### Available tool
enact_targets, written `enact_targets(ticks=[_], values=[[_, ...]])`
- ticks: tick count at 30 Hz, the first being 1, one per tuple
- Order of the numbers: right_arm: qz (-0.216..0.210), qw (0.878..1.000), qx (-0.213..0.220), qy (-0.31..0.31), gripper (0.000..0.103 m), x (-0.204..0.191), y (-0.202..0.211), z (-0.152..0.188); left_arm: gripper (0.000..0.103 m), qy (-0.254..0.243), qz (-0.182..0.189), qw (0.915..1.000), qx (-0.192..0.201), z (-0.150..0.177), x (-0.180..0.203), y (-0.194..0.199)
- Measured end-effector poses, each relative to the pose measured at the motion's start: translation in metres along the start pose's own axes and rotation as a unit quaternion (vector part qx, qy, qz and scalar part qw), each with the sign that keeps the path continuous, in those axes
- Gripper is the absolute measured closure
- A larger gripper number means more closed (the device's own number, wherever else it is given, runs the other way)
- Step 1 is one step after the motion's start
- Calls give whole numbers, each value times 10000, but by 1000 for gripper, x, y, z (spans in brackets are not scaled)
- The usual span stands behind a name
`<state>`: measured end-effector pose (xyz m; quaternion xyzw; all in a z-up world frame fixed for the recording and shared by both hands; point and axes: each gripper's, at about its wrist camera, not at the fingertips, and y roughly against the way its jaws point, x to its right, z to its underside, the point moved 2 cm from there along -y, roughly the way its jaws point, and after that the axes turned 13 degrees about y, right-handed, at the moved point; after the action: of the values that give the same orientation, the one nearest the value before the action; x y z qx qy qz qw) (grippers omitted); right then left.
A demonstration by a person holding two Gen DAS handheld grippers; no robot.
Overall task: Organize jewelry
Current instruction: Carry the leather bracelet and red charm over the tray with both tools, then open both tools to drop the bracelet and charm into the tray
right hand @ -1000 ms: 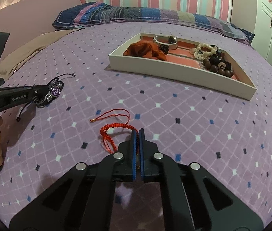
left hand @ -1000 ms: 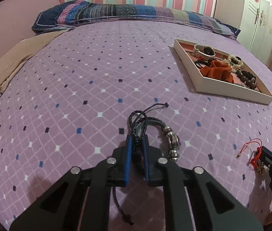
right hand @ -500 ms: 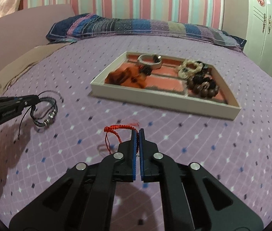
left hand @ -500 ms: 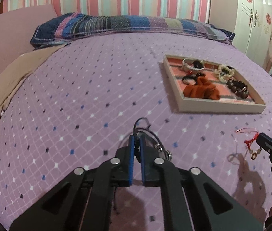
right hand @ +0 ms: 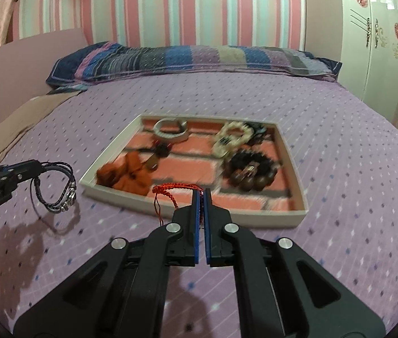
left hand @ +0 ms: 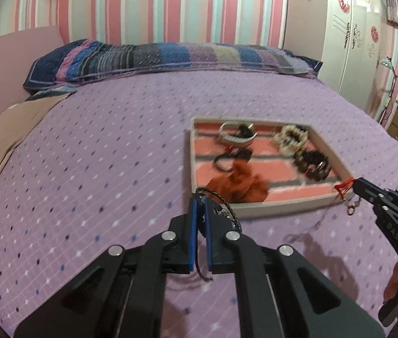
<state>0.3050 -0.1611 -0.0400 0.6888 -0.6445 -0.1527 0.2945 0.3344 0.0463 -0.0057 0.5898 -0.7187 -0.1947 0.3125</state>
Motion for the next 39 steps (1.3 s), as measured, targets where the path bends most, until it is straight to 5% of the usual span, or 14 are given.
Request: enact_targets(ticks=[18, 28, 39], values=[[235, 9996, -91, -92, 100, 90, -66, -48, 97, -110, 334, 9993, 124, -62, 96, -73], [141, 9981, -591, -68, 100, 103, -142, -56, 97, 14, -43, 9996, -290, -62, 75, -150], [90, 9944, -1052, -102, 99, 98, -179, -33, 96, 151, -374, 9977, -542, -51, 53, -180]])
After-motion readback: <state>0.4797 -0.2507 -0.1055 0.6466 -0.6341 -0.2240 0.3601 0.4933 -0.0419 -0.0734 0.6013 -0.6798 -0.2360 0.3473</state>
